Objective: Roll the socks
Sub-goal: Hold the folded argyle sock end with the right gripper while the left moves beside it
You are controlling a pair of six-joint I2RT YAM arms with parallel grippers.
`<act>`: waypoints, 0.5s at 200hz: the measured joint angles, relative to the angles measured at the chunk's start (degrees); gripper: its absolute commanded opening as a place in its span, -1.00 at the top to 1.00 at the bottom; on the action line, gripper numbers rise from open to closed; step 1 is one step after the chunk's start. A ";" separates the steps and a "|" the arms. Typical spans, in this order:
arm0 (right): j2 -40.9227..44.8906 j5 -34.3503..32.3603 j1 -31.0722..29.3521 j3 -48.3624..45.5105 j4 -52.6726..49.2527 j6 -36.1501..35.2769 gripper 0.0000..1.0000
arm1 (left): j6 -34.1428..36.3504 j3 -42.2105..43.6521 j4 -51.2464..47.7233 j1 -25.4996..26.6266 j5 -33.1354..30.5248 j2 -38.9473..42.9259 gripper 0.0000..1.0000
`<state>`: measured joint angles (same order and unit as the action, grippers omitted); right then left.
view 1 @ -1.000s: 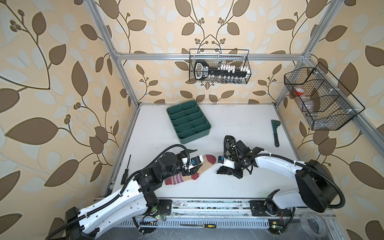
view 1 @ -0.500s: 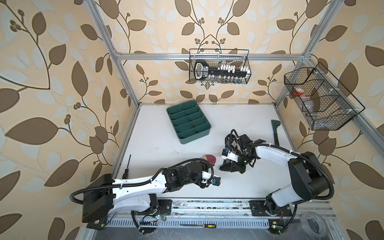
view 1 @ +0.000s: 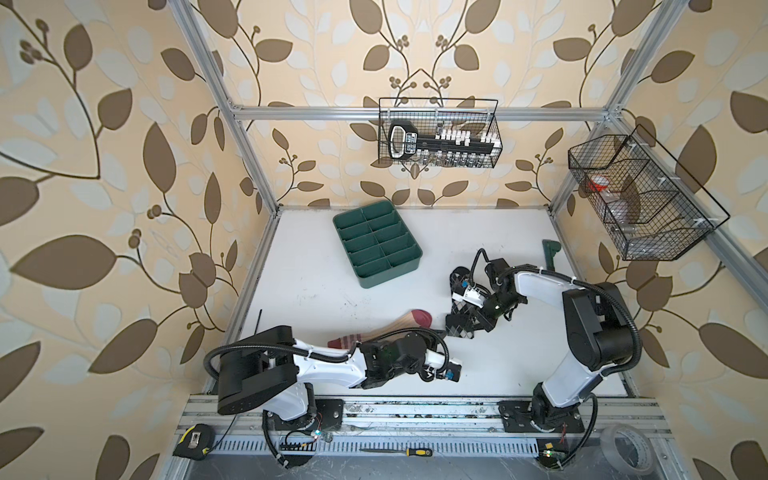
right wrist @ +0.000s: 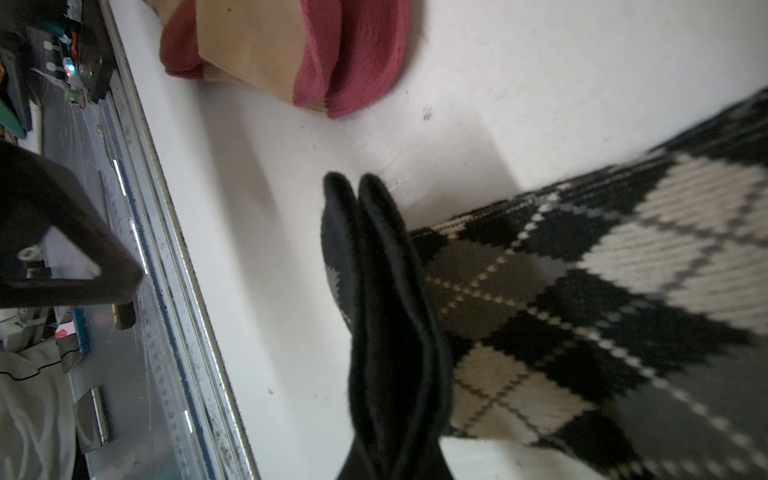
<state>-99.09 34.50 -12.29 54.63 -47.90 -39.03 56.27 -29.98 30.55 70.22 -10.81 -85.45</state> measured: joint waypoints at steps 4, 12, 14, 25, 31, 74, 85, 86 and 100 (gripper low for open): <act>-0.07 -0.02 -0.15 -0.02 -0.31 0.00 1.00 | -0.15 0.00 0.15 0.00 0.02 -0.61 -0.23; -0.09 -0.04 -0.46 -0.24 -0.76 0.02 1.00 | -0.59 0.00 0.61 0.02 0.04 -1.68 -0.23; -0.09 -0.02 -0.46 -0.35 -0.83 0.04 1.00 | -0.72 0.00 0.83 0.07 0.04 -1.99 -0.23; 0.07 -0.04 -0.55 -1.07 -0.92 0.22 1.00 | -1.36 -0.04 1.84 0.28 0.04 -3.06 -0.22; 0.17 -0.11 -0.42 -1.51 -0.94 0.26 1.00 | -1.64 -0.04 2.27 0.35 0.04 -3.48 -0.21; 2.95 -0.96 0.09 -3.26 -1.27 0.24 1.00 | -3.32 -0.68 4.22 0.35 0.39 -5.49 -0.17; 3.04 -1.31 -0.57 -3.34 -1.38 0.20 1.00 | -3.69 -1.27 4.55 0.37 0.52 -6.29 -0.15; 3.04 -1.33 -0.66 -3.34 -1.38 0.20 1.00 | -3.72 -1.31 4.55 0.37 0.52 -6.34 -0.15; 3.04 -1.62 -1.38 -3.52 -1.44 0.17 1.00 | -3.91 -2.21 4.92 0.46 0.92 -7.45 -0.14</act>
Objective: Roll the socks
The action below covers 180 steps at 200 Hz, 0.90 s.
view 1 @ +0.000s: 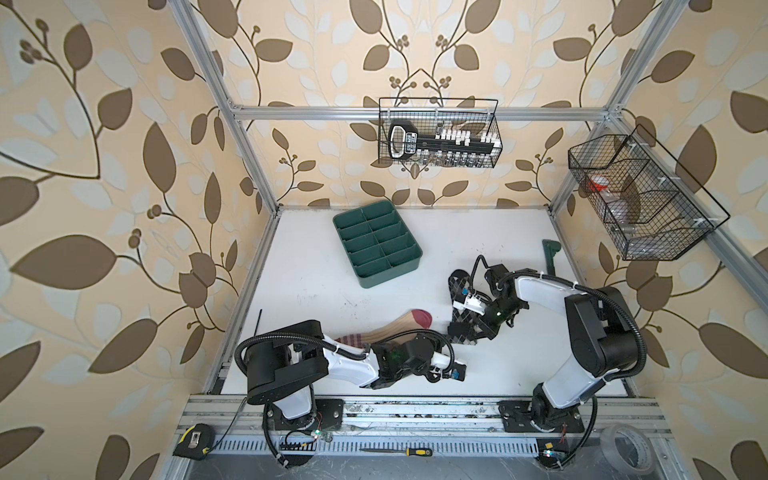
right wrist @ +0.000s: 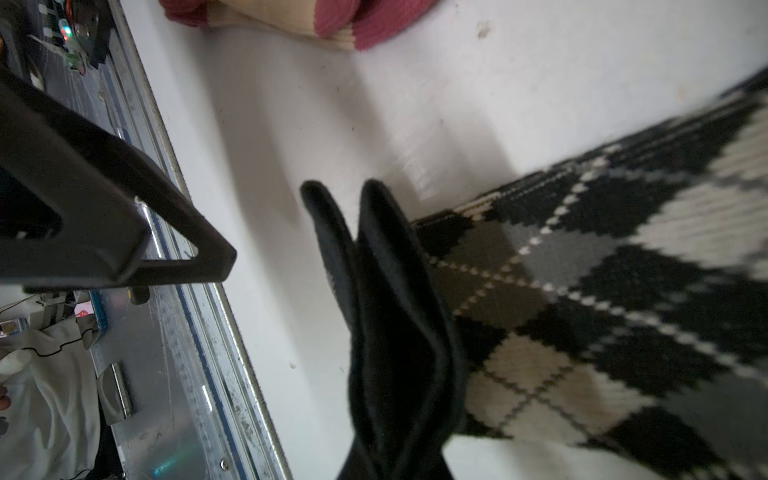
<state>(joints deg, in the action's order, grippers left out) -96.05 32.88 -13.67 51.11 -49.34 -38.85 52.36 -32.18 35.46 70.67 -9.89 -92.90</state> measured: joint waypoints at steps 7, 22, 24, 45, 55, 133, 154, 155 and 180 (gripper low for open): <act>0.00 -0.11 -0.24 -0.04 -0.04 -0.02 1.00 | -0.04 -0.42 0.26 0.20 0.11 -0.59 -0.13; 0.00 -0.22 -0.35 -0.31 -0.02 -0.15 1.00 | -0.09 -1.14 1.01 0.57 0.55 -2.01 -0.09; 0.02 -0.28 -0.35 -0.37 0.00 -0.15 1.00 | -0.11 -1.22 1.16 0.66 0.55 -2.29 -0.09; 0.35 -0.61 -0.20 -1.20 0.00 -0.17 1.00 | -0.28 -1.81 2.51 0.66 0.72 -5.18 -0.05; 0.63 -0.83 -0.17 -1.40 0.00 -0.17 1.00 | -0.33 -1.86 3.10 0.66 0.70 -6.45 -0.04; 0.85 -1.42 -0.20 -1.57 0.13 -0.15 1.00 | -0.81 -3.82 14.71 0.66 -1.05 -16.06 0.39; 1.18 -1.49 -0.20 -1.81 0.24 -0.15 1.00 | -1.03 -3.89 14.88 0.66 -1.14 -16.59 0.54; 1.20 -1.51 -0.20 -1.81 0.24 -0.15 1.00 | -0.90 -3.89 14.88 0.66 -1.16 -16.61 0.55; 1.92 -1.64 -0.20 -1.95 0.31 -0.15 1.00 | -1.68 -3.98 15.08 0.66 -1.05 -17.27 0.74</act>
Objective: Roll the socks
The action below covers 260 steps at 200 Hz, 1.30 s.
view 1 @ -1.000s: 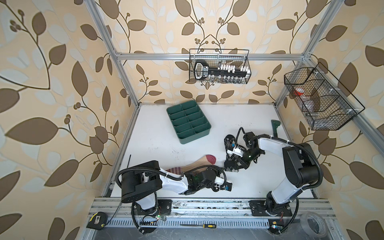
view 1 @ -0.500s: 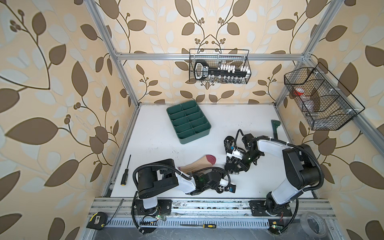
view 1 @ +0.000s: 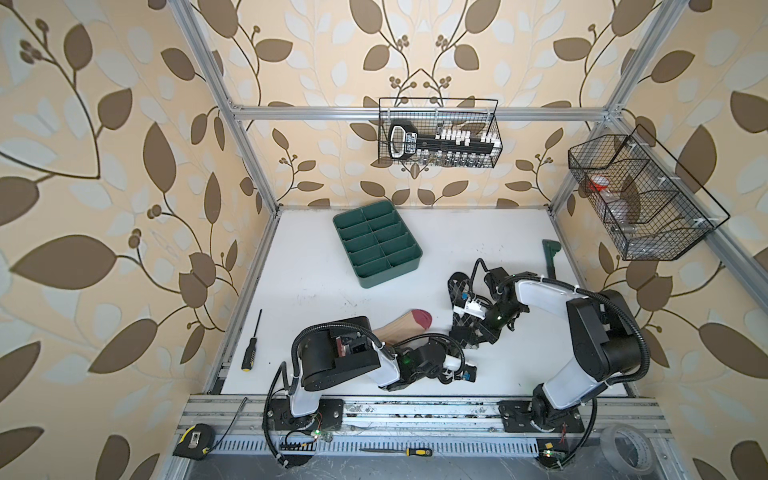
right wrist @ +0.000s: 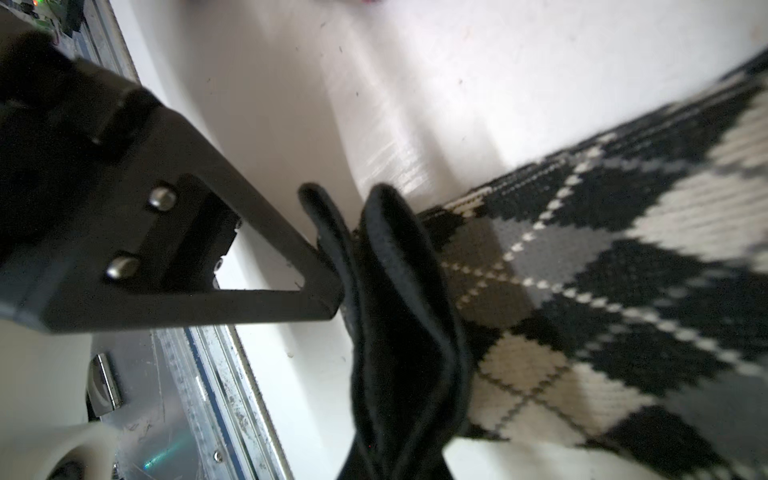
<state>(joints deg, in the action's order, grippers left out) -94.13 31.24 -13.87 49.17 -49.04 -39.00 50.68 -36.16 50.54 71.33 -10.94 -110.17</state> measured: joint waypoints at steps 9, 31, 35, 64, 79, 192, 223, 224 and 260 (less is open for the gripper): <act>0.07 -0.02 0.00 -0.04 0.04 0.00 1.00 | -0.22 0.00 0.13 0.00 -0.04 -0.20 0.83; 0.22 -0.20 0.00 -0.11 0.11 0.00 1.00 | -0.46 -0.22 0.33 0.00 -0.02 -0.81 1.00; 0.24 -0.22 0.00 -0.11 0.09 0.00 1.00 | -0.85 -0.37 0.28 0.00 -0.02 -0.87 1.00; 0.72 -0.61 0.00 -0.15 0.22 0.04 1.00 | -1.51 -0.83 0.20 0.00 -0.04 -1.16 1.00; 0.74 -0.79 -0.07 -0.35 0.44 0.15 1.00 | -1.79 -0.96 0.15 0.00 -0.15 -1.22 1.00; 11.17 -4.07 2.45 -1.95 5.09 3.56 -1.00 | -6.88 -3.54 -7.96 0.22 0.55 0.61 1.00; 20.41 -7.78 3.91 -2.34 8.17 3.89 -1.00 | -9.94 -4.42 -13.16 -0.70 3.48 2.49 1.00; 20.70 -7.93 3.93 -2.38 8.37 3.91 -1.00 | -10.08 -4.46 -13.29 -0.74 3.56 2.54 1.00; 31.54 -22.40 7.93 -5.49 17.42 7.93 -1.00 | -14.14 -7.89 -25.07 -4.22 12.22 5.35 1.00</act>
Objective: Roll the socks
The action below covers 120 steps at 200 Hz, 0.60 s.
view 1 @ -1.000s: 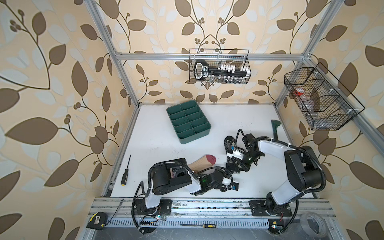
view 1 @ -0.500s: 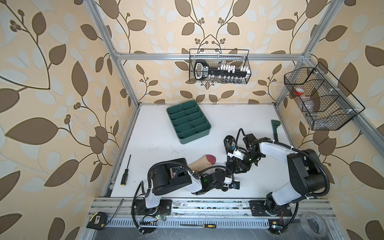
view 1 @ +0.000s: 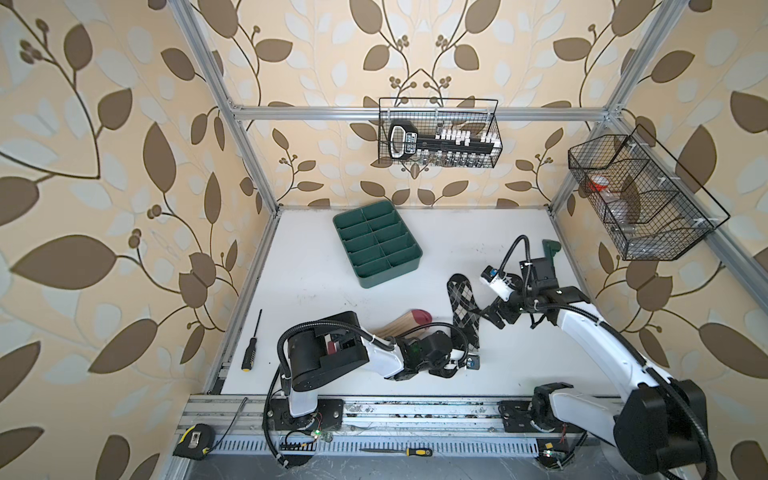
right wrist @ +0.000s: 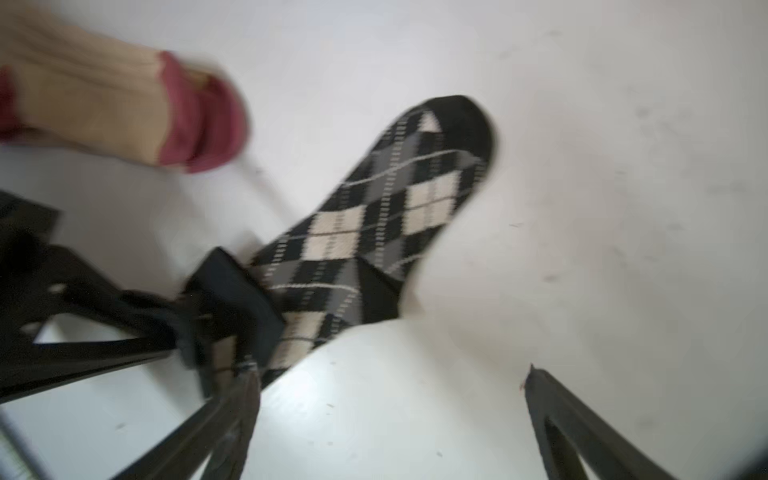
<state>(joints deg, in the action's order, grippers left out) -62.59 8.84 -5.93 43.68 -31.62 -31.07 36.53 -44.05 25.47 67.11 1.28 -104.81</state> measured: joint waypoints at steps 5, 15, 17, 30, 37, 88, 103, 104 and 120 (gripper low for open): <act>1.36 -2.47 0.46 -0.20 0.90 0.63 -1.00 | -0.74 -0.85 -2.10 -0.70 1.57 0.24 1.00; 3.98 -6.60 0.92 -0.24 2.36 1.42 -0.99 | -1.57 -2.45 -5.62 -2.10 4.20 0.55 1.00; 4.74 -7.54 1.03 -0.22 2.73 1.53 -0.99 | -1.75 -2.69 -6.19 -2.34 4.72 0.57 1.00; 8.68 -11.28 1.03 -0.22 3.74 1.51 -0.98 | -2.64 -4.55 -10.21 -3.91 7.89 0.57 1.00; 11.06 -12.96 0.74 -0.22 3.93 1.44 -0.96 | -3.02 -5.40 -12.26 -4.72 9.42 0.57 1.00; 29.46 -16.92 -16.20 -3.19 -3.65 -9.18 -0.96 | -4.63 -10.58 -21.44 -8.44 18.16 -0.76 1.00; 35.65 -19.43 -22.95 -6.64 -8.22 -13.40 -0.97 | -5.35 -12.52 -23.43 -9.42 20.76 -1.75 1.00; 35.98 -19.52 -23.28 -6.80 -8.46 -13.60 -0.97 | -5.40 -12.72 -23.67 -9.51 21.00 -1.84 1.00; 41.70 -22.77 -29.88 -9.70 -13.49 -17.35 -0.96 | -6.03 -14.51 -25.38 -10.36 23.52 -2.80 1.00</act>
<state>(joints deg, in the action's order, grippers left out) -20.88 -13.93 -35.81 33.98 -45.10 -48.42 30.50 -58.57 0.10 56.75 24.80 -107.61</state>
